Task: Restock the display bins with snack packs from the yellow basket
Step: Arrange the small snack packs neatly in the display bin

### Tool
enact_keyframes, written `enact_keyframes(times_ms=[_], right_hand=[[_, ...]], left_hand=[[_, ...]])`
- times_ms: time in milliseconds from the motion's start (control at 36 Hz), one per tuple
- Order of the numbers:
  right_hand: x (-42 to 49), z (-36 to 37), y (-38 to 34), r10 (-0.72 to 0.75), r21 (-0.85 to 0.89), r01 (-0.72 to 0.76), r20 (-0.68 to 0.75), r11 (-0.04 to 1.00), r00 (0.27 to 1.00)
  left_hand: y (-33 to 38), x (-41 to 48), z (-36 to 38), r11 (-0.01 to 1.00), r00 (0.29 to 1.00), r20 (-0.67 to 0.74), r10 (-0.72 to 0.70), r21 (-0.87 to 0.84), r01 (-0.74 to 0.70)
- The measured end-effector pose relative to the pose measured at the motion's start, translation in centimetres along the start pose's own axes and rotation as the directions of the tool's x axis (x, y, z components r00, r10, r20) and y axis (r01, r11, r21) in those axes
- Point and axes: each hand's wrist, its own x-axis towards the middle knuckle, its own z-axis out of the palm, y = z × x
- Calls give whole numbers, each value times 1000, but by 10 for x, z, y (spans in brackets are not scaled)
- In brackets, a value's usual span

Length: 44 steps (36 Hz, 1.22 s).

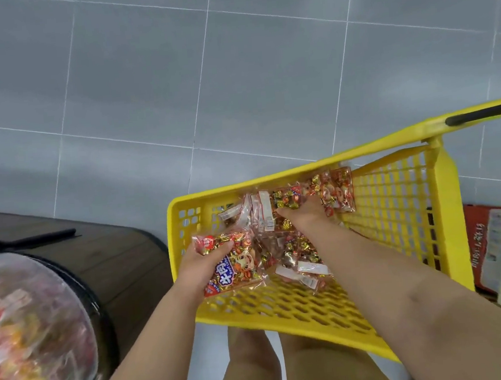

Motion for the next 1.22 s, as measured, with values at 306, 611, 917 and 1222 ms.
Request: enact_keyframes(times_ms=[306,611,917,1222], right_hand=[[-19,-9,16,-4,69,2,23,998,1000],[-104,-15,-5,-174,379,96,177,920,969],[-274,38,-108,-548,483,347,374,804,748],[-429,199,-122,-624,433,449,525,781,579]], left_hand=[[-25,-25,-16,995,999,-40,14,-101,-18],[7,-82,-56,941,965,-158,209,-237,-243],[38,-186,-189,800,865,-376,334,-372,-471],[-46,-277,-382,642,791,-536,295,-502,-580]])
